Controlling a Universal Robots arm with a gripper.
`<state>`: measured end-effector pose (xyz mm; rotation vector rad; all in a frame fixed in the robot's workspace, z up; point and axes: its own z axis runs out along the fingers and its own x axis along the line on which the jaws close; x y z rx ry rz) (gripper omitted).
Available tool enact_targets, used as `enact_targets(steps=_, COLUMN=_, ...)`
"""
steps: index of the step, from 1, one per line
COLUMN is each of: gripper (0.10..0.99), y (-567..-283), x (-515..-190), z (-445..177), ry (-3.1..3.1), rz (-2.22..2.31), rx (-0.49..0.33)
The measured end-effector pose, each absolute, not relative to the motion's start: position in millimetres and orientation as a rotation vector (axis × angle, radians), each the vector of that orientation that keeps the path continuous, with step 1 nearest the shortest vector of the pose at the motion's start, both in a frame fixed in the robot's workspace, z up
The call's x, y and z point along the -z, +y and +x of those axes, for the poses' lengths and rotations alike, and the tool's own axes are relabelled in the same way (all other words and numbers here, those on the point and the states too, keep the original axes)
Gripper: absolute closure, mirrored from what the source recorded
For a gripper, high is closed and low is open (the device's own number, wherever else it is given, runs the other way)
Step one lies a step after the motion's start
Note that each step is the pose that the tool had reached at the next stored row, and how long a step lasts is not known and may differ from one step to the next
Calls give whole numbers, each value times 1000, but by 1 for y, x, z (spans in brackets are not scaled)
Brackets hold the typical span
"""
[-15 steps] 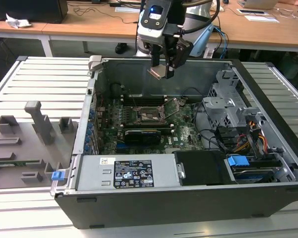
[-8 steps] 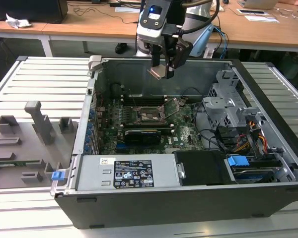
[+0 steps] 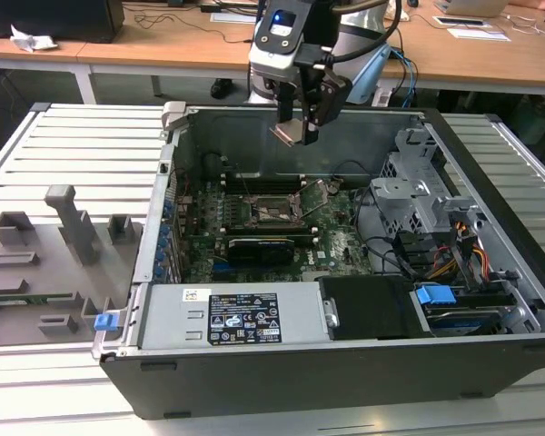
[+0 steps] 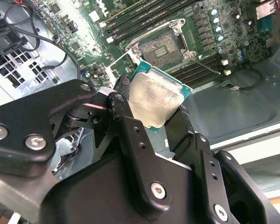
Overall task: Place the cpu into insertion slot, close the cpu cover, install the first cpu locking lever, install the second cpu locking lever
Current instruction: 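Place the cpu into insertion slot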
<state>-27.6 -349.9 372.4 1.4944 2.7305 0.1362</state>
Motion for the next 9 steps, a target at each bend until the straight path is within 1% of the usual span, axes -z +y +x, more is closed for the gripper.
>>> enact_targets(steps=9, gripper=545, y=-350, x=-371, z=-28, ry=2715, rz=1521, rx=-136)
